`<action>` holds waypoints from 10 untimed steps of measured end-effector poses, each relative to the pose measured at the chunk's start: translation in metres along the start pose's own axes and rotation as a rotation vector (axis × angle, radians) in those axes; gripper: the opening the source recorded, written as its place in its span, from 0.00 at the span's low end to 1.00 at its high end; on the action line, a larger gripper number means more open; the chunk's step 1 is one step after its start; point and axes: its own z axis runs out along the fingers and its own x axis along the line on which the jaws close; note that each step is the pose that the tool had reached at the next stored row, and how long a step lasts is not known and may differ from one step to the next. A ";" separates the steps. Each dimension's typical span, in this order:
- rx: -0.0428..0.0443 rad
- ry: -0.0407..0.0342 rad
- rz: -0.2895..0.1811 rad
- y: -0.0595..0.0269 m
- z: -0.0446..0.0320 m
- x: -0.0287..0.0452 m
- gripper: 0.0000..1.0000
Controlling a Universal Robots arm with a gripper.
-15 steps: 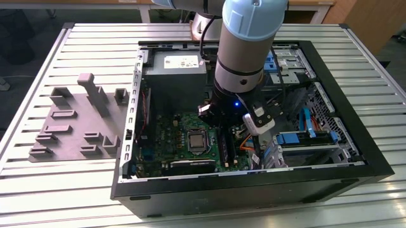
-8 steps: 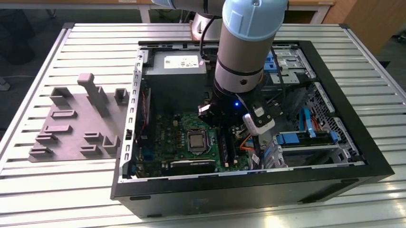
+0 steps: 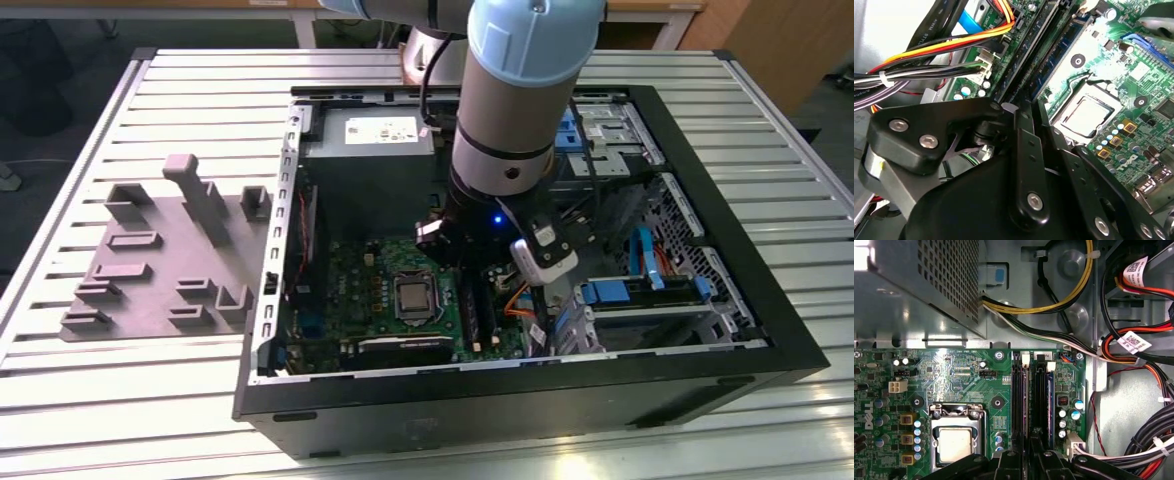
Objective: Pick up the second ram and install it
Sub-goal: 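Press down the second ram until it locks into place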
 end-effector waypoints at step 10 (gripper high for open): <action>0.0000 0.0000 0.000 -0.0001 -0.0190 0.0003 0.21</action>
